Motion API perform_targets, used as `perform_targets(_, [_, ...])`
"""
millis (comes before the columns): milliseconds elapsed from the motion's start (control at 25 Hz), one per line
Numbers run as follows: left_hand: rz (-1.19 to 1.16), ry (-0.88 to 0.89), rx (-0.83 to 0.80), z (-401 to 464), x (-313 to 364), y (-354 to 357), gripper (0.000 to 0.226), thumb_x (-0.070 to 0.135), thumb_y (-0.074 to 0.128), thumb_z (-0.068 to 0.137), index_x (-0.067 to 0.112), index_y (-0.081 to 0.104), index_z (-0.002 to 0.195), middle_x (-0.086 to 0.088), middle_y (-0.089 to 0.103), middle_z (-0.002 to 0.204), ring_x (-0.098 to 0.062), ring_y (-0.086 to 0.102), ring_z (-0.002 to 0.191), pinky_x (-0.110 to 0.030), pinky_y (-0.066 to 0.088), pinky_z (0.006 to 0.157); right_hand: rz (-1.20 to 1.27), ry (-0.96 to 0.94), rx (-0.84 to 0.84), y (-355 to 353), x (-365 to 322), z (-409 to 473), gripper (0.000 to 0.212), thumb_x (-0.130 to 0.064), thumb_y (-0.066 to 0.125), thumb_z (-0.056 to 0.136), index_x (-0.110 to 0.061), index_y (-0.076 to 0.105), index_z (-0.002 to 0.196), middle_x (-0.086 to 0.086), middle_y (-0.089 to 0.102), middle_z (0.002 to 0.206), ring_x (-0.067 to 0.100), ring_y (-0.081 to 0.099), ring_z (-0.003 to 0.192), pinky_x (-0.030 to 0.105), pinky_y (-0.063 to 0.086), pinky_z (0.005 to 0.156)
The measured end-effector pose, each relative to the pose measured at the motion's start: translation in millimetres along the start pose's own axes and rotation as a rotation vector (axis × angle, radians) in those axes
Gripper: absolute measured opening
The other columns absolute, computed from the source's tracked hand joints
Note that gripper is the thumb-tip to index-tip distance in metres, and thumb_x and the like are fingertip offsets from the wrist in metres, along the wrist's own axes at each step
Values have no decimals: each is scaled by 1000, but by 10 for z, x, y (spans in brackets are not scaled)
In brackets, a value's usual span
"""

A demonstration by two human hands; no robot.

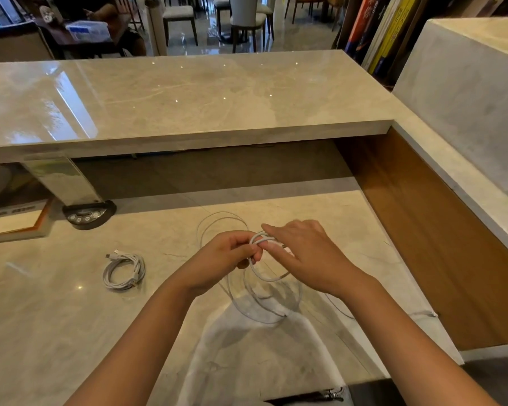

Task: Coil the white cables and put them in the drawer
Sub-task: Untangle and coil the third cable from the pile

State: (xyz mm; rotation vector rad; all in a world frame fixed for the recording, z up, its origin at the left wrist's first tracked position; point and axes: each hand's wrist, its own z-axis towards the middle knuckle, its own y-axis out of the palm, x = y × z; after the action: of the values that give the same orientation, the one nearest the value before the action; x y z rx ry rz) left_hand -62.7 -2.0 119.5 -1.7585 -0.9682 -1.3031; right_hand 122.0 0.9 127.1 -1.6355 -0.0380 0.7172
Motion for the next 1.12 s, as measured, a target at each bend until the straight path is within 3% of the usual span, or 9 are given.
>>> perform_targets(120, [115, 17, 81, -10, 24, -12, 23, 4, 46, 93, 15, 67, 94, 4, 61, 69, -3, 55, 62, -15, 44, 62, 444, 134, -84, -7, 6, -20, 25, -26, 48, 95, -31, 51, 119, -1, 74, 97, 17, 67, 89, 37, 48, 84])
perform_targets(200, [185, 48, 149, -19, 35, -39, 24, 5, 53, 91, 18, 65, 107, 0, 65, 72, -4, 59, 63, -15, 48, 64, 757, 203, -134, -66, 24, -31, 18, -16, 50, 93, -21, 49, 110, 1, 76, 88, 19, 70, 78, 37, 49, 84])
perform_targets(320, [263, 108, 169, -23, 38, -34, 20, 10, 56, 90, 15, 72, 101, 2, 66, 67, -2, 58, 58, -18, 49, 62, 1100, 227, -88, -95, 44, -54, 17, -8, 48, 94, -11, 45, 111, 9, 76, 85, 18, 66, 66, 26, 51, 81])
perform_targets(400, [290, 121, 216, -10, 19, 4, 20, 12, 54, 92, 13, 74, 97, 4, 65, 63, -1, 57, 55, -16, 46, 58, 1293, 234, -38, -83, 35, -59, 18, 1, 44, 93, -8, 48, 109, 13, 75, 85, 19, 65, 65, 26, 52, 73])
perform_targets(480, [317, 123, 257, 8, -1, 30, 21, 12, 53, 92, 10, 74, 94, 4, 64, 62, -1, 56, 53, -13, 43, 57, 1217, 209, 25, -26, 45, -72, 20, 5, 52, 87, -7, 54, 103, 13, 75, 89, 20, 67, 70, 32, 53, 76])
perform_targets(600, [349, 102, 242, 6, -7, 77, 21, 13, 53, 92, 13, 75, 89, 7, 64, 62, -1, 55, 54, -15, 45, 58, 882, 157, 199, 56, 59, -60, 9, -7, 68, 81, -11, 67, 89, 6, 74, 84, 23, 68, 73, 40, 54, 76])
perform_targets(760, [103, 30, 276, 1, 65, 144, 31, 14, 46, 95, 23, 71, 79, 13, 60, 53, -2, 44, 49, -15, 38, 49, 559, 28, 399, 108, 80, -1, 7, -14, 65, 85, -21, 67, 86, -13, 65, 94, 4, 60, 89, 20, 50, 75])
perform_targets(920, [-167, -64, 245, 29, 94, 162, 31, 14, 41, 97, 5, 70, 90, 7, 63, 54, -7, 35, 48, -18, 30, 47, 671, 100, 404, 107, 56, 12, 15, -11, 57, 90, -24, 57, 83, -9, 67, 81, 6, 66, 78, 21, 53, 72])
perform_targets(1120, [-407, -146, 111, 72, 91, 132, 33, 15, 39, 98, 4, 68, 89, -2, 67, 66, -6, 38, 48, -17, 30, 46, 771, 117, 477, 92, 63, 25, 19, -11, 51, 94, -26, 52, 83, -4, 69, 76, 12, 70, 62, 28, 57, 63])
